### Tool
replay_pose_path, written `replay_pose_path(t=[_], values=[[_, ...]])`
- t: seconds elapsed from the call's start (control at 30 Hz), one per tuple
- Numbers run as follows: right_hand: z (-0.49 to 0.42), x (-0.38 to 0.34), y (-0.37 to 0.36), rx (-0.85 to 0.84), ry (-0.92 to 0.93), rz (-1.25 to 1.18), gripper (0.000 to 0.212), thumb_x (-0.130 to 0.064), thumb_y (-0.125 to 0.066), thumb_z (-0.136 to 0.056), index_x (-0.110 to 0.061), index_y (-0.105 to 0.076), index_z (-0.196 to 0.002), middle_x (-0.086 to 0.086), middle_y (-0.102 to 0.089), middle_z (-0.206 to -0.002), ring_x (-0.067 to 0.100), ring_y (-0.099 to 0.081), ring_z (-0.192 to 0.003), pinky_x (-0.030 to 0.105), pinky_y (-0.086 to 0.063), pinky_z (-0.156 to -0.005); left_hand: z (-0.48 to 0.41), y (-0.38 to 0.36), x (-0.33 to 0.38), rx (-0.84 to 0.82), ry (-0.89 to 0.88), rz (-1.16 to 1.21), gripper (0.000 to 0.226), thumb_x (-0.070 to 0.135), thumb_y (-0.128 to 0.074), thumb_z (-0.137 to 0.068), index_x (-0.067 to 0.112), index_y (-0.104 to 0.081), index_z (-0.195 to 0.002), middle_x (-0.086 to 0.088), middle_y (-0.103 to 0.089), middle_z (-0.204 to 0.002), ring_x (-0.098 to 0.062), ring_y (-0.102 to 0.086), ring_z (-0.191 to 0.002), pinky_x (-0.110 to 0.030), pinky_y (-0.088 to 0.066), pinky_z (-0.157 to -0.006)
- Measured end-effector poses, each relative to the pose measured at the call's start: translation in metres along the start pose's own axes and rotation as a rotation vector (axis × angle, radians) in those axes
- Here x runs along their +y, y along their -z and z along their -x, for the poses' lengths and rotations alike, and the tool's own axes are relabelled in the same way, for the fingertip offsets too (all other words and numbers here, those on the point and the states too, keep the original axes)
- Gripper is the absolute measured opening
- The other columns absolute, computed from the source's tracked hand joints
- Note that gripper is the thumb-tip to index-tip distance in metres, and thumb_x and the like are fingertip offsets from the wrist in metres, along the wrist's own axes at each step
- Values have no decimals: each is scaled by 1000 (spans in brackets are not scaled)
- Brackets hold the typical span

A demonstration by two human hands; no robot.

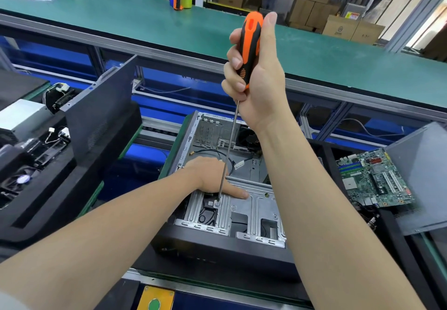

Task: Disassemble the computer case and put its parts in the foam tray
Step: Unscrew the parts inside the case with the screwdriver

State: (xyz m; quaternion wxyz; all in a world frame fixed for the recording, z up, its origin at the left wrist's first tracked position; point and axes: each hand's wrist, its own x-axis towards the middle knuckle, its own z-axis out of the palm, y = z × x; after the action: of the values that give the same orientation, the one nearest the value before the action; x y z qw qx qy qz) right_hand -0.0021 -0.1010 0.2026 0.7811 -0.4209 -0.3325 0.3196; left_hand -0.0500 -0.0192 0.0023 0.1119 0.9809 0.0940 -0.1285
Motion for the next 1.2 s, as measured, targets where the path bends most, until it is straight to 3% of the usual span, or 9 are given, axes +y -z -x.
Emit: replay_pose_path(t=[0.07, 0.13, 0.27, 0.33, 0.47, 0.57, 0.77, 0.97, 1.2], values=[[-1, -4, -1, -9, 4, 10, 64, -62, -29, -110, -12, -65, -94, -1, -42, -68, 13, -25, -46, 26, -20, -40, 0, -1, 0, -22, 0, -23, 104, 116, -24, -44, 19, -50, -74, -1, -69, -73, -19, -66, -69, -42, -56, -76], [-1, -6, -1, -18, 9, 21, 63, -62, -29, -111, -12, -65, -93, 0, -41, -67, 13, -24, -46, 25, -21, -40, -1, -1, -1, -28, -10, -32, 106, 116, -20, -44, 25, -51, -88, 0, -75, -94, -21, -70, -86, -43, -56, -83], [-1, -7, -1, -15, -2, 29, 63, -62, -30, -111, -12, -64, -94, 0, -40, -68, 14, -23, -47, 26, -20, -40, 8, -1, -7, 33, -104, 54, 75, 109, -23, -62, 43, -43, -89, 14, -54, -70, -1, -50, -66, -29, -36, -57], [0, -7, 0, -2, -13, 27, 62, -62, -31, -110, -13, -64, -94, 0, -40, -68, 15, -22, -48, 26, -20, -41, 13, 1, -13, 39, -146, 113, 69, 103, -29, -71, 44, -46, -103, 15, -55, -73, -1, -51, -70, -29, -34, -58], [1, -8, 4, -4, -4, 24, 61, -61, -31, -111, -12, -64, -94, 0, -41, -67, 14, -24, -47, 25, -22, -40, 21, 14, -30, -158, -211, 325, 66, 79, -62, -81, 49, -35, -133, 14, -56, -124, -17, -59, -113, -39, -47, -93], [2, -9, 6, -6, -3, 30, 62, -61, -32, -110, -12, -64, -94, 0, -41, -67, 15, -24, -48, 25, -22, -41, 31, 23, -38, -225, -257, 438, 67, 57, -81, -78, 46, -33, -123, 25, -47, -127, -23, -59, -119, -46, -49, -102], [2, -8, 5, -22, -3, 31, 62, -61, -32, -110, -12, -65, -93, 0, -42, -66, 14, -25, -48, 26, -24, -41, 43, 22, -35, -193, -289, 352, 33, 56, -82, -78, 40, -57, -94, 21, -48, -115, 2, -50, -104, -33, -46, -92], [2, -4, -1, -41, -13, 21, 62, -60, -31, -111, -11, -65, -93, 0, -42, -66, 14, -25, -48, 25, -24, -41, 44, 30, -24, -190, -199, 447, 32, 42, -90, -74, 33, -68, -96, 18, -53, -120, 3, -48, -115, -34, -41, -107], [4, 0, -3, -48, -18, 5, 62, -59, -31, -111, -11, -64, -92, 1, -42, -65, 14, -25, -47, 26, -24, -41, 46, 32, -21, -184, -206, 451, 15, 36, -83, -83, 33, -74, -94, 20, -57, -118, 3, -52, -115, -32, -39, -109]])
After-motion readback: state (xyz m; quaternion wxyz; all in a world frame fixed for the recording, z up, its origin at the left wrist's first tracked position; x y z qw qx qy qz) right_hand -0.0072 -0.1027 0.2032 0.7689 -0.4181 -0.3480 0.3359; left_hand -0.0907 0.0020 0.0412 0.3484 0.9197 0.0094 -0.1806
